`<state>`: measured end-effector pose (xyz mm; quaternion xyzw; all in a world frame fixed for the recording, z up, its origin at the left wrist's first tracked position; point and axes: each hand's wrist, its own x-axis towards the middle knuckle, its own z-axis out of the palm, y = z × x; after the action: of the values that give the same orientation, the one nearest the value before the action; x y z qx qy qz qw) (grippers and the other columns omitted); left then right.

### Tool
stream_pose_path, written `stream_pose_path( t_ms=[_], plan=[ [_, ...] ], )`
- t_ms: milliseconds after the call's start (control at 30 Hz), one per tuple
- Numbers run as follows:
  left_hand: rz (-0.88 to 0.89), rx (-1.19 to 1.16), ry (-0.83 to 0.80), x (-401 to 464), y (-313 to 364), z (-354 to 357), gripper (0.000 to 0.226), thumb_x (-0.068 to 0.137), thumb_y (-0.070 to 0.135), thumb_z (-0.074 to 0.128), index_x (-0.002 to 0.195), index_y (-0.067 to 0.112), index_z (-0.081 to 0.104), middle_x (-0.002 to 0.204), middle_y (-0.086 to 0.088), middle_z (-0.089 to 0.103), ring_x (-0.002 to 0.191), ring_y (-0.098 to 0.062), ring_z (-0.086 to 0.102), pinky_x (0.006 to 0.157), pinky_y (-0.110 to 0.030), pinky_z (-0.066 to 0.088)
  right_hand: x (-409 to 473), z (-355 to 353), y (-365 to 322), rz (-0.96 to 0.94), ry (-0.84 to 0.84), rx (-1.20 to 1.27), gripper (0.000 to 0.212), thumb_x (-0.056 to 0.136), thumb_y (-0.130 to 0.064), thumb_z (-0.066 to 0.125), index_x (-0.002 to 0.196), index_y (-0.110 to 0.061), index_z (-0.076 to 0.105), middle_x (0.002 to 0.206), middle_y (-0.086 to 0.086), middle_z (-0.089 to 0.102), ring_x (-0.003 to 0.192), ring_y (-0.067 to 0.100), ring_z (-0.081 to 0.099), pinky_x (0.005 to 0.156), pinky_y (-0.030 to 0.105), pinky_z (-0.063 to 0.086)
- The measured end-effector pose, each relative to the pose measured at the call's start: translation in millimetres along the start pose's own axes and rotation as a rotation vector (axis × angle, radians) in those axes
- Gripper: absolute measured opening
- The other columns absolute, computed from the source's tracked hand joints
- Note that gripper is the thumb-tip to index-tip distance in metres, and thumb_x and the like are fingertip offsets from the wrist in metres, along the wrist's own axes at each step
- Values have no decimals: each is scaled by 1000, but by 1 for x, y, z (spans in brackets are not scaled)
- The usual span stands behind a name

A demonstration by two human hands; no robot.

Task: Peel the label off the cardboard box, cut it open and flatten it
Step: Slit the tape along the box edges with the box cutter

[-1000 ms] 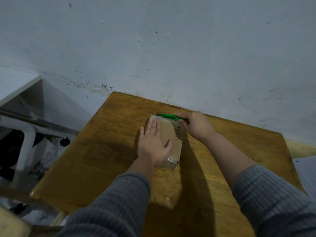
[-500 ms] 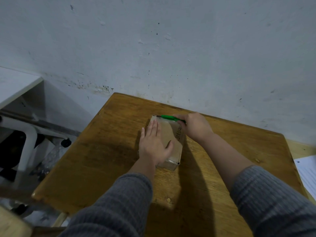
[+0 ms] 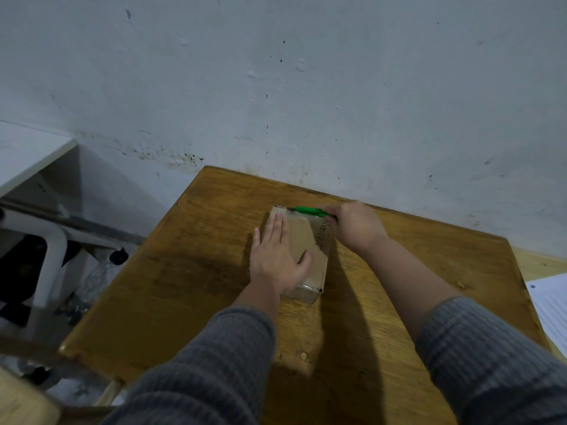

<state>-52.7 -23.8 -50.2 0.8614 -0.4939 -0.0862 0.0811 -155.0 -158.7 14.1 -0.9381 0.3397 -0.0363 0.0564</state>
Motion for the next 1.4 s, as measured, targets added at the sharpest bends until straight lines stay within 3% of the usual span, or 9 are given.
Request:
stream_pose_path(
  t_ms=[333, 600, 800, 1233, 1400],
  plan=[
    [-7, 21, -4, 0, 0, 1, 87, 89, 65, 19, 151, 8, -6, 160, -5, -11, 145, -16, -17, 119, -45, -2, -12, -8, 25, 60, -37, 2, 37, 97, -24, 42, 132, -35, 51, 103, 5, 70, 67, 19, 54, 57, 31, 48],
    [7, 36, -9, 2, -1, 2, 92, 87, 70, 17, 151, 8, -7, 160, -5, -13, 145, -17, -19, 119, -47, 0, -9, -4, 18, 90, -17, -57, 39, 96, -23, 41, 131, -39, 50, 103, 4, 70, 79, 24, 63, 58, 32, 52],
    [2, 36, -7, 1, -1, 4, 94, 85, 72, 16, 151, 9, -6, 160, -4, -11, 145, -16, -17, 119, -47, -2, -20, -5, 31, 137, -29, -43, 38, 98, -24, 41, 133, -38, 49, 100, 3, 69, 70, 19, 56, 51, 27, 41],
    [7, 53, -13, 2, -1, 3, 94, 86, 73, 14, 151, 8, -8, 160, -6, -12, 146, -18, -17, 119, -48, -2, -41, -14, 50, 189, -7, 71, 34, 97, -27, 46, 129, -35, 54, 88, -1, 65, 62, 15, 56, 54, 31, 51],
    [7, 44, -12, 4, 0, 4, 95, 86, 73, 14, 151, 8, -8, 160, -6, -13, 146, -18, -17, 119, -48, -2, -48, -4, 42, 257, 58, 115, 35, 96, -29, 48, 130, -33, 53, 82, -2, 60, 55, 10, 50, 44, 23, 35]
  ],
)
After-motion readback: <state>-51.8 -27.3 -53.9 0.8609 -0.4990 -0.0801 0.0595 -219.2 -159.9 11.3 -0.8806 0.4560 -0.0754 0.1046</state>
